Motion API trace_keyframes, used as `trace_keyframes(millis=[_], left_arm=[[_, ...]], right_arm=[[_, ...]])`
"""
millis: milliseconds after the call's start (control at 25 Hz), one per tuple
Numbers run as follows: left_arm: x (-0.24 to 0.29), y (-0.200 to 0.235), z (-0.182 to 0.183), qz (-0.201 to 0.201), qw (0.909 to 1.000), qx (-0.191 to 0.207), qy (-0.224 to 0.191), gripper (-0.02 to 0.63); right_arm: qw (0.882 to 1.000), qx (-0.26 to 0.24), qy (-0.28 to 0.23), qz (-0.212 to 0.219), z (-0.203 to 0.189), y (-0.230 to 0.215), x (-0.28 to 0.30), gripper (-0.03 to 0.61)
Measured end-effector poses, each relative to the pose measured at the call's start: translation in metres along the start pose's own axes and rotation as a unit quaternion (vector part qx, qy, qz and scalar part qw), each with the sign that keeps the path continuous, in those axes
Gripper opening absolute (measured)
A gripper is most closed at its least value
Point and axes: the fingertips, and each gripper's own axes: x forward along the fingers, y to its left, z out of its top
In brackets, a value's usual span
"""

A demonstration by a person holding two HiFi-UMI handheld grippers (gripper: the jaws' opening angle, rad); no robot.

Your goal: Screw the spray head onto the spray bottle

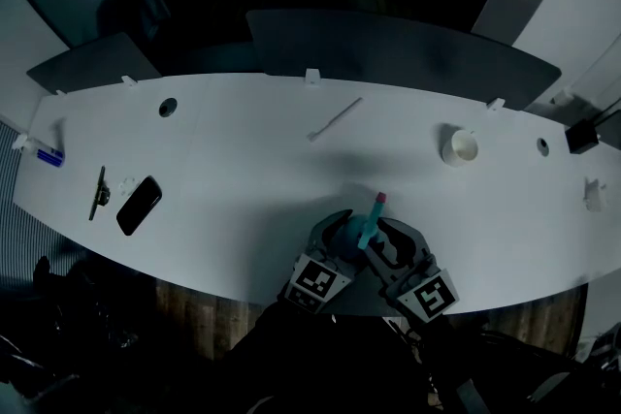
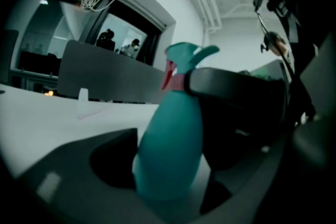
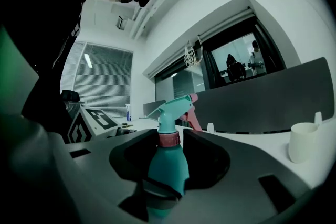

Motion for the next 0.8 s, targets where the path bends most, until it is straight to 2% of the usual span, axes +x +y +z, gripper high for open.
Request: trace_keyframes(millis=[160, 320, 480, 640, 800], left_arm=[[0.0, 0.0, -0.001, -0.001, 1.0, 0.003, 0.003, 0.376], [0.0, 0.0, -0.002, -0.002, 1.0, 0.007, 0.006, 0.376], [0.001, -0.001, -0.002, -0.004, 0.9999, 0.011, 0.009, 0.376], [0.001, 0.001, -0.001, 0.009, 0.9999, 0.004, -0.007, 0.376], [0.0, 0.001, -0.001, 0.034, 0.9992, -0.005, -0.021, 0.376]], right_arm=[[1.0, -0.018, 0.016, 0.008, 0.008, 0.001, -0.003, 0.135], [0.995, -0.072, 0.074, 0.012, 0.006, 0.005, 0.003, 0.135], [0.994, -0.051, 0.092, 0.002, 0.006, 0.003, 0.008, 0.133], [0.998, -0.019, 0.057, -0.002, 0.008, -0.001, 0.006, 0.132], [0.999, -0.003, -0.007, -0.038, 0.007, -0.002, 0.001, 0.13]])
